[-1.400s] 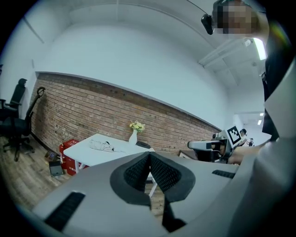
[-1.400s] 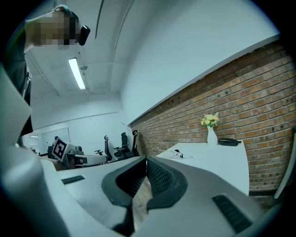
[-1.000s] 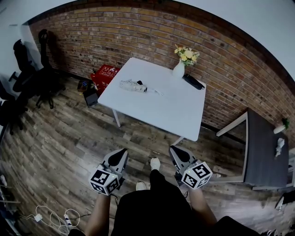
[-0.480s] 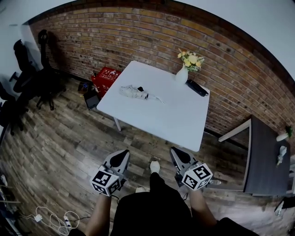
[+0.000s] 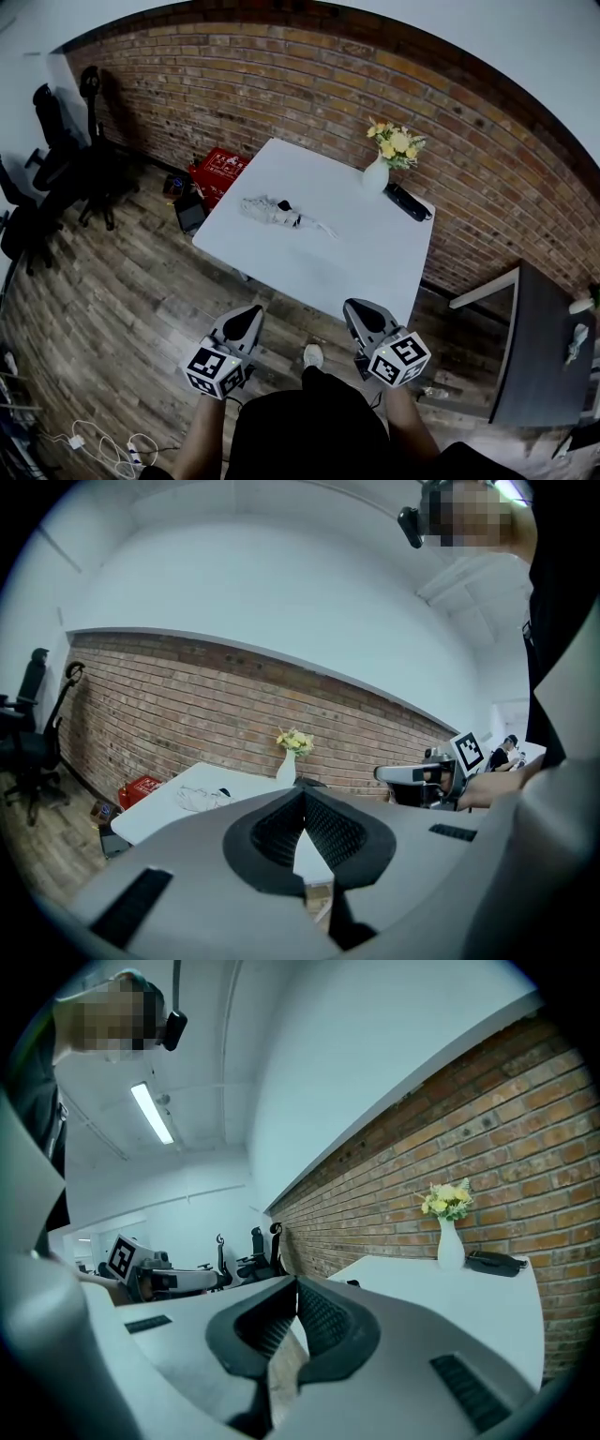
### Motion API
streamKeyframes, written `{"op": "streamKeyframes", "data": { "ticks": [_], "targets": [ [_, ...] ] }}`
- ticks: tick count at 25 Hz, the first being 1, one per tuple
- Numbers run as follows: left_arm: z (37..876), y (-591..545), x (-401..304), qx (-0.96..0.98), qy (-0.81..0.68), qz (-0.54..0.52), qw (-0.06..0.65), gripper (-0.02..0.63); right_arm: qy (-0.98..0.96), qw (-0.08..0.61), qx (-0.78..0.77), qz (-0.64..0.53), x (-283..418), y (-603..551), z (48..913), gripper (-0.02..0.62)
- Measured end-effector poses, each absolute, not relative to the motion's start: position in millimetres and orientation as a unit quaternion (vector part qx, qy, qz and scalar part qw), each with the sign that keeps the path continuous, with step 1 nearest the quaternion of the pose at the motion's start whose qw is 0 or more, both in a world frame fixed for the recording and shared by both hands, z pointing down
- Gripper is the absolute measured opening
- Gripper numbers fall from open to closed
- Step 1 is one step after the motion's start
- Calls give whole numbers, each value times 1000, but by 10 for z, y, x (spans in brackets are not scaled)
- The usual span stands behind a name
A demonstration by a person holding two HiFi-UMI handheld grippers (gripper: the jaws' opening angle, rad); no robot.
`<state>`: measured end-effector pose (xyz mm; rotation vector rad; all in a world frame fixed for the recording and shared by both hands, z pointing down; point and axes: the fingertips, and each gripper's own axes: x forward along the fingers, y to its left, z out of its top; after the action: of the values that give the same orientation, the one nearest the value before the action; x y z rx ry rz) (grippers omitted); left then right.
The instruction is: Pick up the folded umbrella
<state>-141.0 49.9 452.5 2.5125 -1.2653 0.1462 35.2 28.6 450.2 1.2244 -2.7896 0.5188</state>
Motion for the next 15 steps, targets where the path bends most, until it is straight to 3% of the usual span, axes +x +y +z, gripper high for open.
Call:
{"op": "streamKeyframes", "data": {
  "ticks": [15],
  "targets": [
    [4562, -439, -893, 863, -480, 71, 139, 14, -919, 20, 356, 169, 836, -850, 4580, 23]
  ]
}}
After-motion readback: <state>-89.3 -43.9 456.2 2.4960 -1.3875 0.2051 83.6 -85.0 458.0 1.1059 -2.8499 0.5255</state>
